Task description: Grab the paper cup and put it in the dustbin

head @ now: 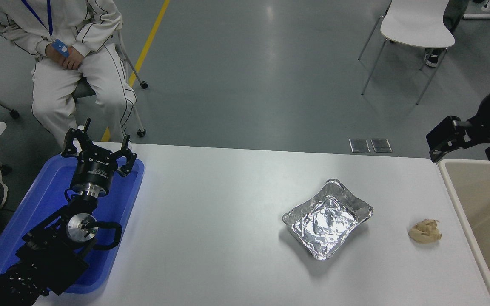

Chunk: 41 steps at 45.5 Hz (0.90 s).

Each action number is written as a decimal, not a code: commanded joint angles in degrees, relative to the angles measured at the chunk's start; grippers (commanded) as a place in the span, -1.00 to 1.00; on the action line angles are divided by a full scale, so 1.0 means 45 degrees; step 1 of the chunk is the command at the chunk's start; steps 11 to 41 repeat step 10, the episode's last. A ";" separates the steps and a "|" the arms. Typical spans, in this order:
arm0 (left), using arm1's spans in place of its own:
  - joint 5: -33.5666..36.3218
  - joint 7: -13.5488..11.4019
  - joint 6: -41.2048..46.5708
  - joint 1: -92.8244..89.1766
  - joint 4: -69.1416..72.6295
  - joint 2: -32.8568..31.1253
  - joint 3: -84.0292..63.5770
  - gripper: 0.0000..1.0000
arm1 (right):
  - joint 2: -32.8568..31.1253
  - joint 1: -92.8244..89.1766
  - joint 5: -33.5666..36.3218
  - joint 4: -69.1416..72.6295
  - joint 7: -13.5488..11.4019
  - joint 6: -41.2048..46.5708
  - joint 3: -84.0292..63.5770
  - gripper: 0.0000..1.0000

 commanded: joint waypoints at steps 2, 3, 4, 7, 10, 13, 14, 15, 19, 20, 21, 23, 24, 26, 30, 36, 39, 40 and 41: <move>-0.0001 0.0000 -0.0001 0.0006 0.0000 0.0002 0.0000 1.00 | 0.0193 0.0167 -0.0017 0.0093 -0.0001 0.0019 0.0451 1.00; -0.0001 0.0000 -0.0001 -0.0013 0.0000 -0.0017 0.0000 1.00 | 0.0193 0.0167 -0.0017 0.0093 -0.0001 0.0019 0.0471 1.00; -0.0001 0.0000 -0.0001 0.0006 0.0000 0.0002 0.0000 1.00 | 0.0193 0.0167 -0.0017 0.0093 -0.0001 0.0019 0.0471 1.00; -0.0001 0.0019 -0.0001 -0.0013 0.0000 0.0002 0.0000 1.00 | 0.0193 0.0167 0.0003 0.0074 -0.0001 0.0019 0.0471 1.00; -0.0001 0.0000 -0.0001 0.0006 0.0000 -0.0017 0.0000 1.00 | 0.0193 0.0167 0.0100 0.0054 -0.0001 0.0019 0.0471 1.00; -0.0001 0.0000 -0.0001 0.0006 0.0000 -0.0017 0.0000 1.00 | 0.0193 0.0167 0.0100 0.0054 -0.0001 0.0019 0.0471 1.00; -0.0001 0.0000 -0.0001 0.0006 0.0000 -0.0017 0.0000 1.00 | 0.0193 0.0167 0.0100 0.0054 -0.0001 0.0019 0.0471 1.00; -0.0001 0.0000 -0.0001 0.0006 0.0000 -0.0017 0.0000 1.00 | 0.0193 0.0167 0.0100 0.0054 -0.0001 0.0019 0.0471 1.00; -0.0001 0.0000 -0.0001 0.0006 0.0000 -0.0017 0.0000 1.00 | 0.0193 0.0167 0.0100 0.0054 -0.0001 0.0019 0.0471 1.00; -0.0001 0.0000 -0.0001 0.0006 0.0000 -0.0017 0.0000 1.00 | 0.0193 0.0167 0.0100 0.0054 -0.0001 0.0019 0.0471 1.00; -0.0001 0.0000 -0.0001 0.0006 0.0000 -0.0017 0.0000 1.00 | 0.0193 0.0167 0.0100 0.0054 -0.0001 0.0019 0.0471 1.00; -0.0001 0.0000 -0.0001 0.0006 0.0000 -0.0017 0.0000 1.00 | 0.0193 0.0167 0.0100 0.0054 -0.0001 0.0019 0.0471 1.00; -0.0001 0.0000 -0.0001 0.0006 0.0000 -0.0017 0.0000 1.00 | 0.0193 0.0167 0.0100 0.0054 -0.0001 0.0019 0.0471 1.00; -0.0001 0.0000 -0.0001 0.0006 0.0000 -0.0017 0.0000 1.00 | 0.0193 0.0167 0.0100 0.0054 -0.0001 0.0019 0.0471 1.00; -0.0001 0.0000 -0.0001 0.0006 0.0000 -0.0017 0.0000 1.00 | 0.0193 0.0167 0.0100 0.0054 -0.0001 0.0019 0.0471 1.00; -0.0001 0.0000 -0.0001 0.0006 0.0000 -0.0017 0.0000 1.00 | 0.0193 0.0167 0.0100 0.0054 -0.0001 0.0019 0.0471 1.00; -0.0001 0.0000 -0.0001 0.0006 0.0000 -0.0017 0.0000 1.00 | 0.0193 0.0167 0.0100 0.0054 -0.0001 0.0019 0.0471 1.00; -0.0001 0.0000 -0.0001 0.0006 0.0000 -0.0017 0.0000 1.00 | 0.0193 0.0167 0.0100 0.0054 -0.0001 0.0019 0.0471 1.00; -0.0001 0.0000 -0.0001 0.0006 0.0000 -0.0017 0.0000 1.00 | 0.0193 0.0167 0.0100 0.0054 -0.0001 0.0019 0.0471 1.00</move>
